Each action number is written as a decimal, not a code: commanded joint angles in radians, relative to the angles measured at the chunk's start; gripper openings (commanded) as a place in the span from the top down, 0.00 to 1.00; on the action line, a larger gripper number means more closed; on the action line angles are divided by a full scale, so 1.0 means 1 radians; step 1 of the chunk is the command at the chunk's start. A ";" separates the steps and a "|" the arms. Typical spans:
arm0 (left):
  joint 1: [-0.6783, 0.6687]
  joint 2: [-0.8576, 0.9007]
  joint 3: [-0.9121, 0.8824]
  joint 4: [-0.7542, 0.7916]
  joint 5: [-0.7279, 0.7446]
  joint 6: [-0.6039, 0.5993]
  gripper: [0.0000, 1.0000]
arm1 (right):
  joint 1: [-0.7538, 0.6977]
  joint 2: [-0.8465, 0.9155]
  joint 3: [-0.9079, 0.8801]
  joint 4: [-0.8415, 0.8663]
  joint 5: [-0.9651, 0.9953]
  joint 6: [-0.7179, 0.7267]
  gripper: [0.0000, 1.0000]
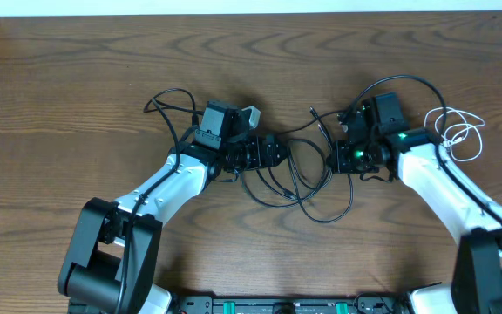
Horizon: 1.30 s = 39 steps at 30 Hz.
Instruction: Untangle cables
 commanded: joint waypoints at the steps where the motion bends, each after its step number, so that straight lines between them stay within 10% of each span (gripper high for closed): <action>1: -0.002 0.002 -0.003 -0.011 -0.068 0.055 0.08 | 0.008 0.052 0.005 0.029 0.019 -0.019 0.91; 17: -0.002 0.008 -0.005 -0.041 -0.102 0.076 0.08 | 0.010 0.151 0.005 0.105 0.091 -0.015 0.51; 39: -0.002 0.014 -0.005 -0.048 -0.109 0.084 0.08 | 0.010 0.148 -0.010 0.153 -0.019 -0.034 0.52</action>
